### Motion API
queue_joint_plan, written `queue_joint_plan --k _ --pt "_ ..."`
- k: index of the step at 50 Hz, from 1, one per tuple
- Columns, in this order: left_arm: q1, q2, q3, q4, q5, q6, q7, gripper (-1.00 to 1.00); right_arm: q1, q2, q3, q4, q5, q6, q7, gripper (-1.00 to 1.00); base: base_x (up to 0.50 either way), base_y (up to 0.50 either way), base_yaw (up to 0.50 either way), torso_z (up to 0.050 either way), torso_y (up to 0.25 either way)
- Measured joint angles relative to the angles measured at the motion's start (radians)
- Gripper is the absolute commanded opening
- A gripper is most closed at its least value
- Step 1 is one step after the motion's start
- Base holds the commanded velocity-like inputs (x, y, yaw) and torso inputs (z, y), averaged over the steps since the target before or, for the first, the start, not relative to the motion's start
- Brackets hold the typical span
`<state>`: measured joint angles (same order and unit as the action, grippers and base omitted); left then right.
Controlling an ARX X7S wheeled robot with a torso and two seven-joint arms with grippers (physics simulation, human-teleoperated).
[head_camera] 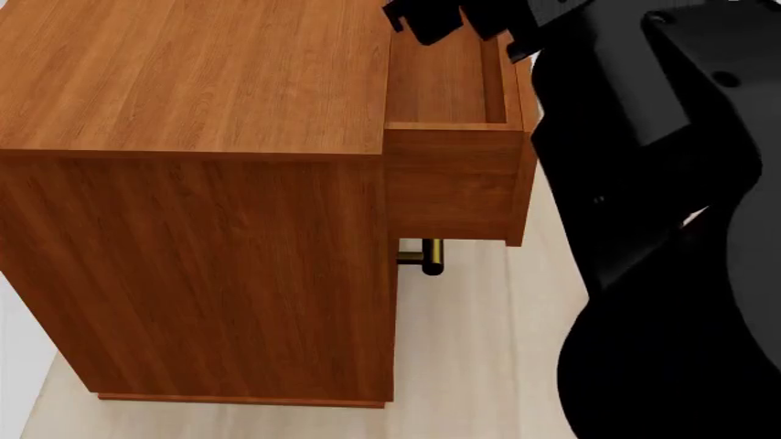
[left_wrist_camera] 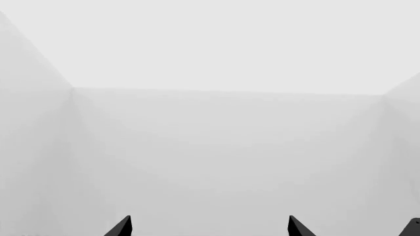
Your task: Close the bottom drawer of the cabinet and open the top drawer.
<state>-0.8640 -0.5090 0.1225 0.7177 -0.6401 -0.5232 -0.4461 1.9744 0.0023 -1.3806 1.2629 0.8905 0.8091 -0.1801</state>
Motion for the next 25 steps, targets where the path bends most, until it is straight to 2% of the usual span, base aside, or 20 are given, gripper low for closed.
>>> queue_joint_plan --k 25 --pt "0.011 -0.007 -0.001 -0.002 0.002 0.011 -0.002 1.00 -0.051 -0.002 -0.003 0.032 -0.013 0.004 0.000 1.00 0.00 0.00 0.00 0.000 0.000"
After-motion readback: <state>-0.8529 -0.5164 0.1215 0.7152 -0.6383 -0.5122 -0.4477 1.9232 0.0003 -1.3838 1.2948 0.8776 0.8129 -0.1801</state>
